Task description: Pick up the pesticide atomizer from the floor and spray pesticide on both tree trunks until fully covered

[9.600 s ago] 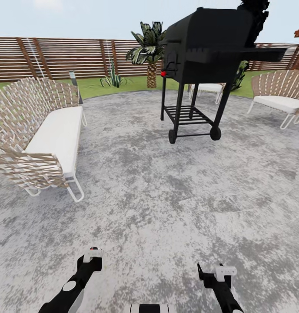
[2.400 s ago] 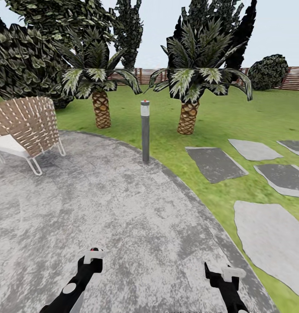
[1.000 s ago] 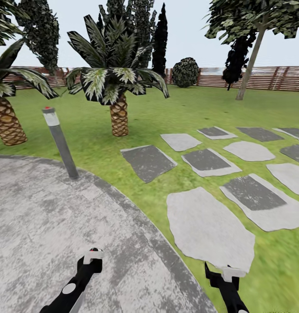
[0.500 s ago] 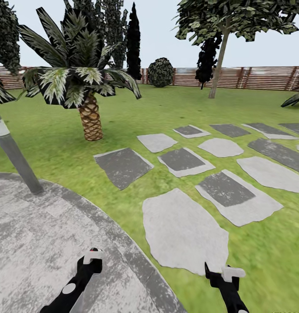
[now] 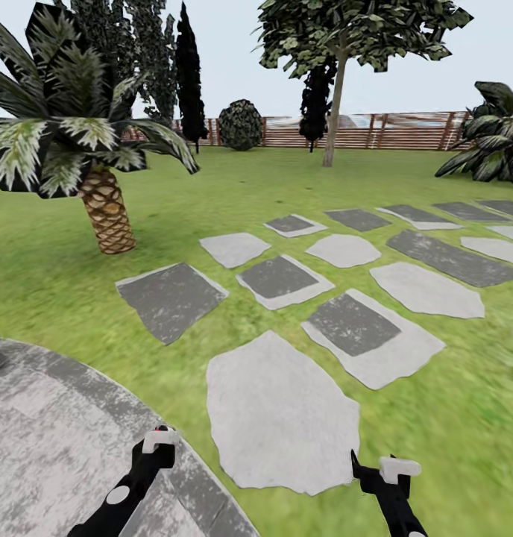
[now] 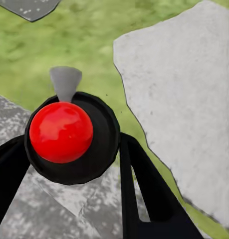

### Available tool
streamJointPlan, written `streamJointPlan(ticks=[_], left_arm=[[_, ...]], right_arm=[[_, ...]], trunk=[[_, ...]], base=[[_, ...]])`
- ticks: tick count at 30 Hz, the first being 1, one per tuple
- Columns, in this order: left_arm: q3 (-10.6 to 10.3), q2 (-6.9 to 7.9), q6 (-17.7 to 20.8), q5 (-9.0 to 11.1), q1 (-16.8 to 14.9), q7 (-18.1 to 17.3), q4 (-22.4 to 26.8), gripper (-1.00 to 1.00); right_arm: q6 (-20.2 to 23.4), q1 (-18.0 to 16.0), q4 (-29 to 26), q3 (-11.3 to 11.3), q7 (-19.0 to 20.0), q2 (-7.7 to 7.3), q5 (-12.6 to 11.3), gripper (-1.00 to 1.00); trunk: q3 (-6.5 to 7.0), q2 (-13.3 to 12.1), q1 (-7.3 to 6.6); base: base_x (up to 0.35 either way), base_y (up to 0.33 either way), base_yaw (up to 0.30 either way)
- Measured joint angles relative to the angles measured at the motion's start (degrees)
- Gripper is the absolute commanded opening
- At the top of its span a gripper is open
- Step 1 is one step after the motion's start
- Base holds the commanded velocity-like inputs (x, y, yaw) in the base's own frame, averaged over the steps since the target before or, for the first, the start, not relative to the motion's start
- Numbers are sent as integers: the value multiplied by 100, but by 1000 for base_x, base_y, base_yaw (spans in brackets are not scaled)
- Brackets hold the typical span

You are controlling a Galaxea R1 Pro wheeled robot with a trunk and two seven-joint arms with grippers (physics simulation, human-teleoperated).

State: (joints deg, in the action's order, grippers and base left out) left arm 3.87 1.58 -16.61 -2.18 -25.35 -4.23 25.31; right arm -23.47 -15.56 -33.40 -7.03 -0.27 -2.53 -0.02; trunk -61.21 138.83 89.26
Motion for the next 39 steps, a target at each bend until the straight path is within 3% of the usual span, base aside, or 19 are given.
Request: streamJointPlan(ticks=[25,39], left_arm=[[0,0,0,7,0,0,0,-100],[2,0,0,7,0,0,0,-100]], right_arm=[[-18,0,9,16,9,-1,1,100],[-18,0,9,17,13,-1,2,100]], trunk=[[215,0,0],[339,0,0]], base=[[279,-162,-58],[324,-31,0]])
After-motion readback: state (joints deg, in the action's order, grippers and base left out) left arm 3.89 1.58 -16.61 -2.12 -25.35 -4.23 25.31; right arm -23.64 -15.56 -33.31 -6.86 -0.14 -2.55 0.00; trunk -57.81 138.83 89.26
